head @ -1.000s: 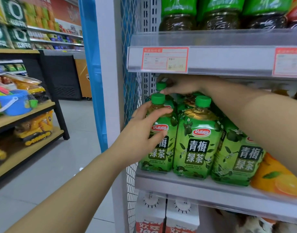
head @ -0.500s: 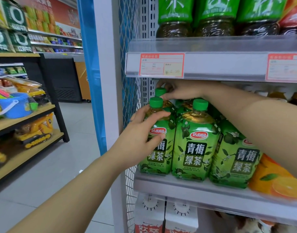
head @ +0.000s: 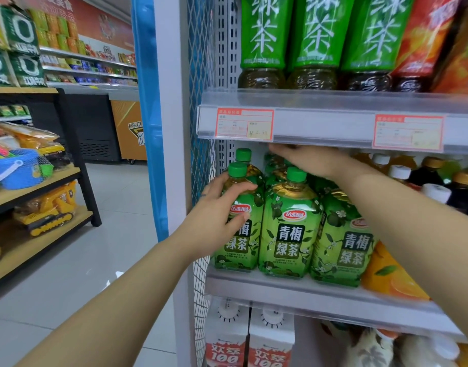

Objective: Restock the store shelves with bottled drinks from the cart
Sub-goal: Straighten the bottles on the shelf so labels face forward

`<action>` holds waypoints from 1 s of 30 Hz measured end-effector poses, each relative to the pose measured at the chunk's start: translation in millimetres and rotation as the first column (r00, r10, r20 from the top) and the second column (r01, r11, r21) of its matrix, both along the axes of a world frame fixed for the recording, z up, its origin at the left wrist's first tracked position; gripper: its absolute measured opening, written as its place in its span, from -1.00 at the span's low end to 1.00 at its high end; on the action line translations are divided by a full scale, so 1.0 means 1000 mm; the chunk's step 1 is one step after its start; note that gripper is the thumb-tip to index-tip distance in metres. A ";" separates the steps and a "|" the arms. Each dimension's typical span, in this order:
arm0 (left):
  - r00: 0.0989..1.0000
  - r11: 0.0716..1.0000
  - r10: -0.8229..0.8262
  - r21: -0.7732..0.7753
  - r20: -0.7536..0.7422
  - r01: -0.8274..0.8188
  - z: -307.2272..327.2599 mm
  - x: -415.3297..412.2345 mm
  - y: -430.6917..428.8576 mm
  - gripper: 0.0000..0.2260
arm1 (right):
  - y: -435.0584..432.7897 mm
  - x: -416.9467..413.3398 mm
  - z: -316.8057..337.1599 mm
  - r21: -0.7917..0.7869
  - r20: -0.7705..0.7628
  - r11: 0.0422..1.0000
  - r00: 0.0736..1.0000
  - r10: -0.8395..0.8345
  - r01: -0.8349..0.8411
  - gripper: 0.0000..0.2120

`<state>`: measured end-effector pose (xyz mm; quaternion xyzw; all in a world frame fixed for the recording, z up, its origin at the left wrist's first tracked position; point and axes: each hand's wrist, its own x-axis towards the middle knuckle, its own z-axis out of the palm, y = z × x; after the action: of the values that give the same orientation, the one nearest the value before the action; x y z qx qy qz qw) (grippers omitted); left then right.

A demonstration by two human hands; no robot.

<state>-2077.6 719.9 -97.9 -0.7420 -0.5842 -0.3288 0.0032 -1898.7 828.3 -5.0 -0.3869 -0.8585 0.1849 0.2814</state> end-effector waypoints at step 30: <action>0.909 0.909 0.416 0.052 -0.030 -0.414 -0.038 0.076 -0.001 -0.24 | -0.086 0.094 -0.107 0.404 0.065 0.817 0.878 -0.475 0.412 -0.24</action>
<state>-2001.6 718.5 -135.9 -0.6072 -0.7210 -0.3182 0.1012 -1805.0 742.6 -112.0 -0.5287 -0.7834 -0.0873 0.3149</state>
